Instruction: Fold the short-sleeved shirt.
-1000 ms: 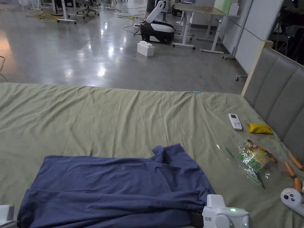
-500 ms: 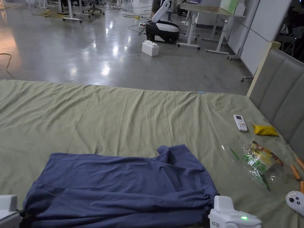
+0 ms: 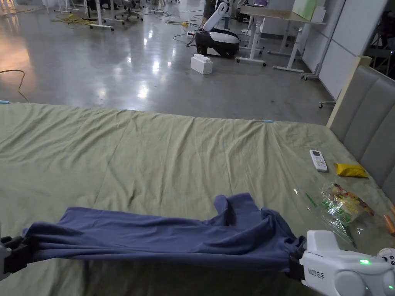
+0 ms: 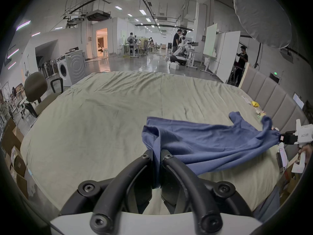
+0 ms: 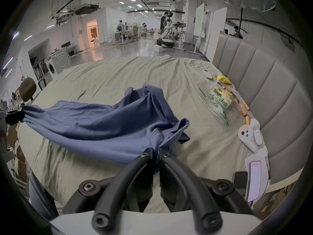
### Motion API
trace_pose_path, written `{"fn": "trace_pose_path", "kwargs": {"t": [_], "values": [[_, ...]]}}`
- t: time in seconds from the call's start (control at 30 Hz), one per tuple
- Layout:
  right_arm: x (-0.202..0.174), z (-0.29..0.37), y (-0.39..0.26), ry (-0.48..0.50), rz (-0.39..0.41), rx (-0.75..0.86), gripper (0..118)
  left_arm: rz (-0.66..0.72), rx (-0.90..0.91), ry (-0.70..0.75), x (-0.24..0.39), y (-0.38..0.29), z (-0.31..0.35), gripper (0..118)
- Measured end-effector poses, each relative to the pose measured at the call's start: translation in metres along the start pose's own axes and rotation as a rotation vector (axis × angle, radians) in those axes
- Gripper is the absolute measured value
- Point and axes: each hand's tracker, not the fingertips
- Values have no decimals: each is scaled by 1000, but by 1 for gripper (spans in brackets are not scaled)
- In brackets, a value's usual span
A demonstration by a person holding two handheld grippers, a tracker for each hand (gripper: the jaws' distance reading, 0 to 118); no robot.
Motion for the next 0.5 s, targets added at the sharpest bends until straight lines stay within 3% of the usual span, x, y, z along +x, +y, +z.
{"fn": "trace_pose_path", "kwargs": {"t": [0.23,0.5], "values": [[-8,29,-58,31,36,-69,6,-3,-61,-10,-12,-54,29,8],[-27,8,-160,19,-10,-214,6,-22,-259,22,-18,-140,17,8]]}}
